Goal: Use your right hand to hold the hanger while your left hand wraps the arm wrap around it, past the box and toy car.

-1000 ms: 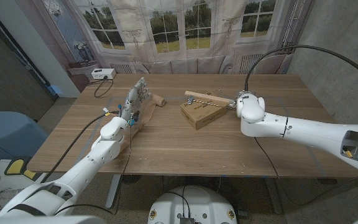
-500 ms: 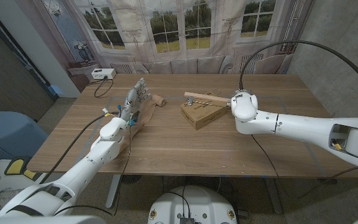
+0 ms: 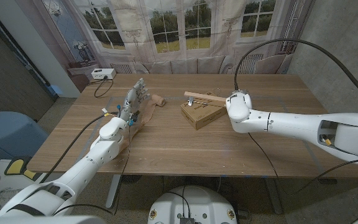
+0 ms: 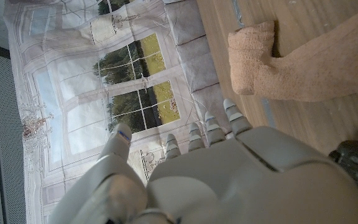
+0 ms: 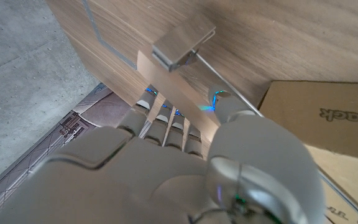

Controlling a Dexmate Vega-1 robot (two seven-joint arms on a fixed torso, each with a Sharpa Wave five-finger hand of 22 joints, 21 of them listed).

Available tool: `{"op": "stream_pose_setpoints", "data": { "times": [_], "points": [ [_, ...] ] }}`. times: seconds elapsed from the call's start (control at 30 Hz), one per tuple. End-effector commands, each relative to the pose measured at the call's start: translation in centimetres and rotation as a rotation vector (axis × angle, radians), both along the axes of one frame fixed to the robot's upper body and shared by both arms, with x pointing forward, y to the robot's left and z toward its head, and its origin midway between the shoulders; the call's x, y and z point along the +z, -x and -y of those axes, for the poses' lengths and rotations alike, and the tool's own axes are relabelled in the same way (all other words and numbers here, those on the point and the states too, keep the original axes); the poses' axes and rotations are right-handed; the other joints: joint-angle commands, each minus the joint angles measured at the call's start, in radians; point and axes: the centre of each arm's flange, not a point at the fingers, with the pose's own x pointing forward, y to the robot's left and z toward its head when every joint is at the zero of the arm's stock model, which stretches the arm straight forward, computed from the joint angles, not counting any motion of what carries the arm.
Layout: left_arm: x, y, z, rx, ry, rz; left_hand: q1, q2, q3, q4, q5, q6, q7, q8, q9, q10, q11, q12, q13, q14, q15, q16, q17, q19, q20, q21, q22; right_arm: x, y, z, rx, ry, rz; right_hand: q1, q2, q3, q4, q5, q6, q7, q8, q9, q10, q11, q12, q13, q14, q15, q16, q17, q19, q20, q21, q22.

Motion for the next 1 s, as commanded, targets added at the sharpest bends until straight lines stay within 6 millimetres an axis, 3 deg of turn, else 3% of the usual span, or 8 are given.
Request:
{"op": "stream_pose_setpoints", "data": {
  "times": [0.03,0.2,0.37,0.5,0.7,0.77,0.87,1.0],
  "points": [
    [0.18,-0.32,0.11,-0.006,-0.002,-0.002,-0.01,-0.004,0.0,0.006,0.003,0.005,-0.001,0.002,0.004,0.004,0.0,0.006,0.001,0.009,0.0,0.003,0.003,0.005,0.002,0.004,0.005,-0.69,-0.52,0.05,-0.047,0.038,0.005,0.095,0.022,0.055,0.0,0.007,0.026,-0.008,0.012,0.003,0.023,-0.02,0.01,0.002,0.034,-0.097,0.014,0.007,0.03,-0.008,0.011,0.003],
    [0.24,-0.37,0.14,-0.009,-0.003,-0.001,-0.011,-0.004,0.0,0.006,0.003,0.005,0.0,0.002,0.004,0.005,-0.002,0.006,0.001,0.01,0.0,0.003,0.003,0.006,0.002,0.004,0.005,-0.89,-0.49,0.0,-0.06,0.045,0.024,0.102,0.068,0.0,0.059,-0.02,0.124,-0.018,0.036,0.006,0.094,-0.052,0.026,0.006,0.104,-0.135,0.076,0.054,0.084,-0.044,0.031,0.009],
    [0.25,-0.34,0.08,-0.007,-0.003,-0.001,-0.011,-0.005,-0.001,0.006,0.003,0.006,-0.001,0.002,0.004,0.005,-0.002,0.006,0.001,0.01,0.002,0.002,0.004,0.006,0.002,0.004,0.005,-0.89,-0.35,-0.26,-0.061,0.067,0.039,0.235,0.093,0.066,0.068,-0.012,0.27,-0.036,0.07,0.012,0.222,-0.058,0.062,0.015,0.229,-0.169,0.161,0.114,0.132,-0.089,0.071,0.026],
    [0.22,-0.29,0.0,-0.008,0.0,0.0,-0.012,-0.004,-0.001,0.007,0.003,0.005,-0.001,0.002,0.004,0.004,-0.001,0.006,0.001,0.01,0.001,0.002,0.004,0.006,0.002,0.004,0.005,-0.81,-0.33,-0.38,-0.068,0.067,0.054,0.214,0.071,-0.072,0.123,-0.025,0.397,-0.022,0.09,0.024,0.401,-0.048,0.161,0.066,0.437,-0.182,0.311,0.238,0.235,-0.107,0.166,0.048],
    [0.11,-0.19,-0.17,-0.006,0.004,0.001,-0.013,-0.004,0.0,0.007,0.004,0.005,0.0,0.002,0.004,0.004,-0.002,0.006,0.001,0.01,0.0,0.001,0.004,0.007,0.002,0.004,0.005,-0.57,-0.43,-0.48,-0.069,0.048,0.042,0.195,0.01,-0.278,0.094,-0.014,0.65,0.032,0.18,0.082,0.629,-0.047,0.43,0.259,0.766,-0.17,0.59,0.55,0.366,-0.118,0.416,0.184],
    [0.05,-0.16,-0.24,-0.006,0.006,0.0,-0.013,-0.004,0.0,0.007,0.004,0.005,0.0,0.002,0.004,0.004,-0.001,0.006,0.001,0.01,0.0,0.001,0.004,0.007,0.002,0.004,0.005,-0.42,-0.5,-0.42,-0.071,0.021,0.033,0.17,0.002,-0.364,0.096,-0.005,0.726,0.052,0.254,0.154,0.711,-0.019,0.555,0.404,0.775,-0.164,0.74,0.768,0.37,-0.112,0.528,0.254],
    [0.04,-0.14,-0.28,-0.006,0.006,0.0,-0.013,-0.004,0.0,0.007,0.004,0.004,-0.001,0.002,0.004,0.003,-0.003,0.005,0.001,0.009,0.0,0.0,0.004,0.007,0.002,0.004,0.006,-0.36,-0.55,-0.43,-0.078,0.004,0.03,0.134,0.024,-0.416,0.121,0.006,0.765,0.068,0.34,0.242,0.733,-0.025,0.66,0.577,0.764,-0.168,0.854,0.979,0.34,-0.103,0.617,0.303],
    [0.07,-0.11,-0.32,-0.004,0.003,0.0,-0.012,-0.003,0.001,0.007,0.004,0.003,0.0,0.001,0.004,0.003,-0.001,0.005,0.001,0.01,0.0,0.0,0.004,0.007,0.002,0.004,0.006,-0.25,-0.54,-0.32,-0.072,-0.034,0.035,0.005,0.018,-0.51,0.208,0.038,0.818,0.08,0.467,0.376,0.754,-0.023,0.783,0.796,0.762,-0.168,1.001,1.058,0.299,-0.111,0.742,0.388]
  ]
}}
